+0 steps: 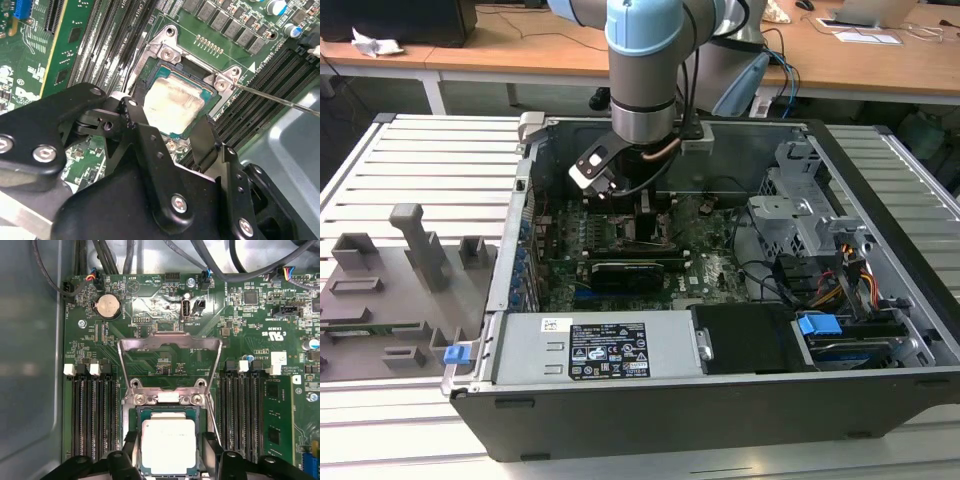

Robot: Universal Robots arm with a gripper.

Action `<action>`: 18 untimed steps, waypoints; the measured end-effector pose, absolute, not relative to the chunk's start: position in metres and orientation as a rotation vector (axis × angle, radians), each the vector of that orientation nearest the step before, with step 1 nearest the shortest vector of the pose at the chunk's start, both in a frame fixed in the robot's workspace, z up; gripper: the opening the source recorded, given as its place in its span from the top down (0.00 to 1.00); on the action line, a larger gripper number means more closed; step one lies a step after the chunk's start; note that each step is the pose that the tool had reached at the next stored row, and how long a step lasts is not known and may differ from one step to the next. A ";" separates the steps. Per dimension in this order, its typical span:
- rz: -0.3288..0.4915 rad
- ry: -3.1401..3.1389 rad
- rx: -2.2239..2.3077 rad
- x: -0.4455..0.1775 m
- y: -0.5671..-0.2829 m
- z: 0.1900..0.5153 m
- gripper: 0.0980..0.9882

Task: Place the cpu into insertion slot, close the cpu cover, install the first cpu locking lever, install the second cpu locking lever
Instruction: 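Place the cpu into insertion slot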

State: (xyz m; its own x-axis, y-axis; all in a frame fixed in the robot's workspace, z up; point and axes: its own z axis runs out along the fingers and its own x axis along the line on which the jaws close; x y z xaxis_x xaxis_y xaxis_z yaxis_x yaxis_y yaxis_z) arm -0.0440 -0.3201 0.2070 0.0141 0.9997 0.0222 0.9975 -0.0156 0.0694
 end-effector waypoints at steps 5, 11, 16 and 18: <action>0.099 2.180 2.213 -0.044 -0.320 0.212 0.65; 0.099 2.180 2.213 -0.044 -0.320 0.215 0.99; 0.099 2.180 2.213 -0.044 -0.320 0.218 0.99; 0.099 2.180 2.213 -0.044 -0.320 0.219 0.99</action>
State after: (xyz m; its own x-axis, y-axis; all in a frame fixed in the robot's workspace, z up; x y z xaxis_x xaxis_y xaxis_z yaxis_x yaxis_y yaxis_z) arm -0.0440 -0.3201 0.2187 0.0141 0.9997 0.0222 0.9975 -0.0156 0.0684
